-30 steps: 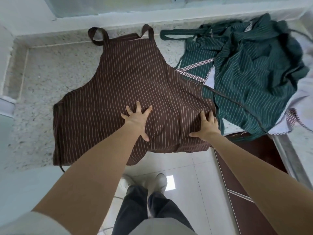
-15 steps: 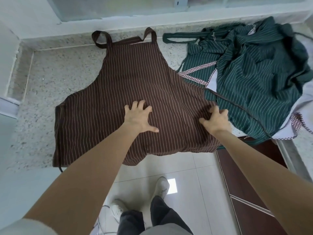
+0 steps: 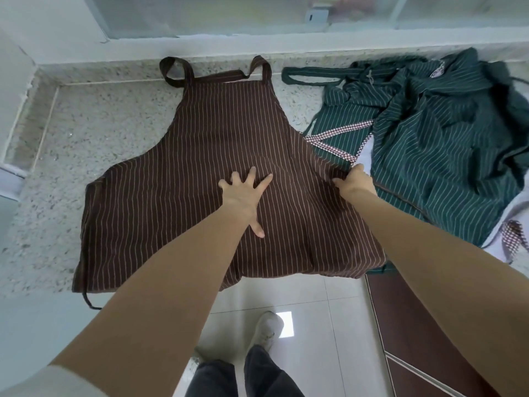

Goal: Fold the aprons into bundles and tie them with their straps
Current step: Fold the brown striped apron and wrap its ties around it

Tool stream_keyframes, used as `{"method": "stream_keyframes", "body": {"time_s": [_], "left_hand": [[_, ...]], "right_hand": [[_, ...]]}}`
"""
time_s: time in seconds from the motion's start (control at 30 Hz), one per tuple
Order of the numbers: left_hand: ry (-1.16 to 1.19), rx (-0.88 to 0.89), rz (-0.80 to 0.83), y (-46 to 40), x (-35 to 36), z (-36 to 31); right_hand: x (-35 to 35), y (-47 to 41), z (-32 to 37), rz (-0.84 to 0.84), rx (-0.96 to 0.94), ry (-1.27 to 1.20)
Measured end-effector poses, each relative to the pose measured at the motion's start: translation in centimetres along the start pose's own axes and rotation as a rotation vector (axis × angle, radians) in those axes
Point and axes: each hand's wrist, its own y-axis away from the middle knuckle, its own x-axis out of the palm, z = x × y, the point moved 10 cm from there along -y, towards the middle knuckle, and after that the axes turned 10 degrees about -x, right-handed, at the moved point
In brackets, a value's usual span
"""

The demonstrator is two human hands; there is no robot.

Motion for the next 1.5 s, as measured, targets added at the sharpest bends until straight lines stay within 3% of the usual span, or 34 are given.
{"method": "stream_keyframes", "body": {"time_s": [0.17, 0.3, 0.4, 0.5, 0.63, 0.7, 0.87, 0.97, 1.1, 1.27, 1.37, 1.43, 1.5], "left_hand": [[-0.138, -0.001, 0.018, -1.0, -0.7, -1.3], [-0.199, 0.001, 0.045, -1.2, -0.7, -1.9], [-0.215, 0.002, 0.061, -1.3, -0.5, -2.0], [-0.146, 0.008, 0.084, -1.3, -0.4, -1.8], [0.16, 0.006, 0.107, -0.6, -0.3, -1.2], [0.382, 0.018, 0.081, -0.4, -0.5, -0.3], [0.941, 0.073, 0.023, 0.9, -2.0, 4.2], [1.106, 0.064, 0.022, 1.7, -1.8, 6.9], [1.222, -0.093, -0.108, 2.2, -0.4, 14.1], [1.141, -0.44, -0.217, 3.0, 4.8, 26.1], [1.026, -0.635, -0.179, 3.2, 8.7, 32.5], [1.083, -0.673, -0.108, 2.7, 10.9, 35.5], [1.207, -0.605, -0.035, 2.0, 11.7, 36.2]], "right_hand": [[0.7, -1.3, -0.5, 0.085, 0.088, 0.048], [0.0, -2.3, 0.4, 0.024, -0.052, -0.012], [0.3, -2.6, 1.0, 0.082, -0.142, 0.157], [-1.8, -2.4, 1.8, -0.026, -0.155, 0.312], [-5.3, -0.2, 6.0, -0.116, -0.354, 0.397], [-5.2, 1.0, 7.5, -0.018, -0.396, 0.243], [-0.3, 6.3, 11.6, 0.368, -0.208, -0.454], [2.6, 9.5, 15.8, 0.526, -0.177, -0.661], [5.7, 12.5, 21.1, 0.576, -0.15, -0.861], [11.1, 14.8, 26.1, 0.594, -0.11, -0.927], [14.6, 15.4, 28.8, 0.592, -0.106, -0.878], [17.0, 15.7, 30.8, 0.592, -0.107, -0.82], [19.1, 15.9, 32.3, 0.583, -0.094, -0.782]]}}
